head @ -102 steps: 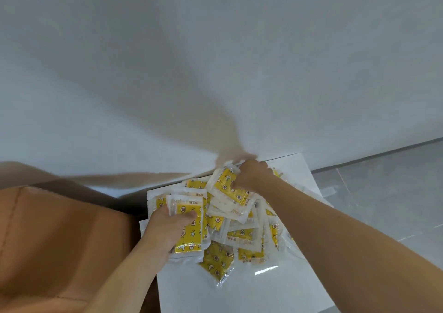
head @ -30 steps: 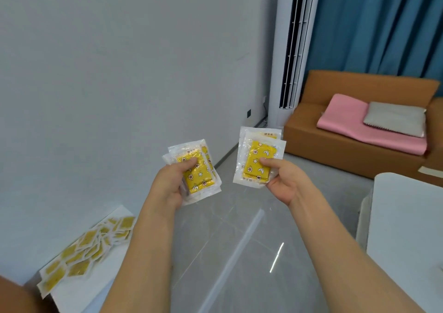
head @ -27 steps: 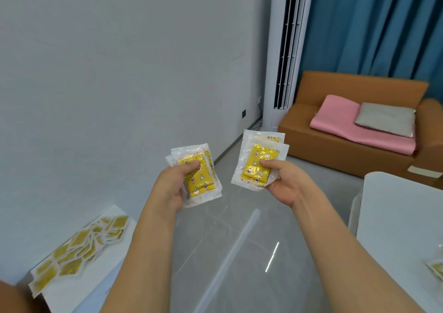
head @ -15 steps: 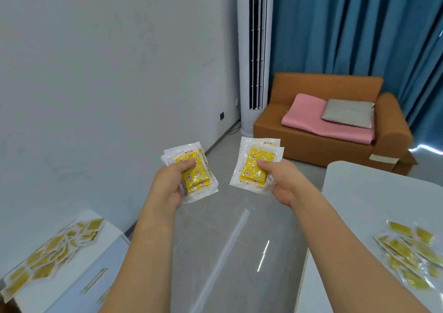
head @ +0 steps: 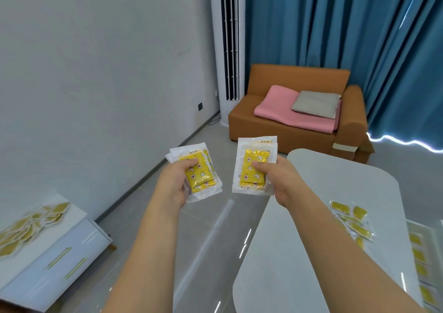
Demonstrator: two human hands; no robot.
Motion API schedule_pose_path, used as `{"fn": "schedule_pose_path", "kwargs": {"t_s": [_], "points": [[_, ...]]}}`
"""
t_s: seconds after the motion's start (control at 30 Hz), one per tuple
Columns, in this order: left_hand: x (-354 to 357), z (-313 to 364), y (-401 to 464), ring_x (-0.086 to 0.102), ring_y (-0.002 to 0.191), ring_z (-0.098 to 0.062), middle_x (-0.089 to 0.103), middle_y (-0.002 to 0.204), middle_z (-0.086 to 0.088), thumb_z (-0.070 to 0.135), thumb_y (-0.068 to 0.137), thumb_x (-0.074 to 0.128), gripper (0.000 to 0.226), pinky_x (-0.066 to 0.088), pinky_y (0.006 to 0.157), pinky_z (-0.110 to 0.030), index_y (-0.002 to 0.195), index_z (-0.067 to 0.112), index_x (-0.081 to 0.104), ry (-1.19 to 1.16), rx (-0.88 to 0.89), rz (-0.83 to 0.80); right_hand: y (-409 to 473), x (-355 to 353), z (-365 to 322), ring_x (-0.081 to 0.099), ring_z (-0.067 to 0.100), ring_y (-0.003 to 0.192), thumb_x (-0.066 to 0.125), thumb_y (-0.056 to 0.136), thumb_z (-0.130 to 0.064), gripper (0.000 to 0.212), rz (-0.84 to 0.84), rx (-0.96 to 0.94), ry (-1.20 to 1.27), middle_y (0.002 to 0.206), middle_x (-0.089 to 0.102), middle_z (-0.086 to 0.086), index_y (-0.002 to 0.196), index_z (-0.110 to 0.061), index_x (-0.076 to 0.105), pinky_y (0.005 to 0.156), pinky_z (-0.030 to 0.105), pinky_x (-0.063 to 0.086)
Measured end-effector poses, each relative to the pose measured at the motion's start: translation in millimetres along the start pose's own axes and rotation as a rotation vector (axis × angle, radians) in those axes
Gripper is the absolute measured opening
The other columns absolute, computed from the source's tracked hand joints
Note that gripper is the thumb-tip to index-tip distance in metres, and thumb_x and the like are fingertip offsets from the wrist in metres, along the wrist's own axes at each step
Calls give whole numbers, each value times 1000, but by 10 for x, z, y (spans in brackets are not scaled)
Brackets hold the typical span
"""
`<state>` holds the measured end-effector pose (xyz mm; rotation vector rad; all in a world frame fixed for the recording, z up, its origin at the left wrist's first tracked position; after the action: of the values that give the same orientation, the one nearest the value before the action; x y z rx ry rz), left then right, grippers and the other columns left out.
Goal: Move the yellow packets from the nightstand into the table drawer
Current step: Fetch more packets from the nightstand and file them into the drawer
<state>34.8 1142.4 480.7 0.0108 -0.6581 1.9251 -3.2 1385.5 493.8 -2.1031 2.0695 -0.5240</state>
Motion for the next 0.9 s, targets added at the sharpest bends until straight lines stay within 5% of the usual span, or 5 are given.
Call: {"fn": "schedule_pose_path", "kwargs": {"t_s": [0.43,0.7,0.9], "points": [[1882,-1161,-1247,72,96,-32,74,105,-15,6,86,65,35,58,81,-51,121,6,64,16,16,10,-457,-2550,-57,72,23,71,58,94,-16,18,64,103,80,88,74,6,110,-12,63,67,36,58],[2656,-1546,-1583,74,80,-28,75,100,-15,4,88,66,30,60,56,-43,117,7,65,28,22,42,-480,-3444,-177,70,23,71,54,97,-14,10,35,86,97,87,72,7,102,-13,62,77,42,57],[3556,-2105,-2063,73,92,-30,75,104,-13,6,87,68,35,60,72,-48,122,8,63,25,58,90,-616,-4605,-312,72,27,78,56,97,-15,8,-31,45,86,94,74,11,100,-13,64,76,44,59]]}}
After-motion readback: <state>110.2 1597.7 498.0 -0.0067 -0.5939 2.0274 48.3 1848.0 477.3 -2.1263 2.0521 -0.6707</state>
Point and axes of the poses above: each hand's wrist, its own y-axis towards the middle knuckle, its own x-axis out of the palm, z = x × y, the point moved 10 cm from there along y, towards the middle knuckle
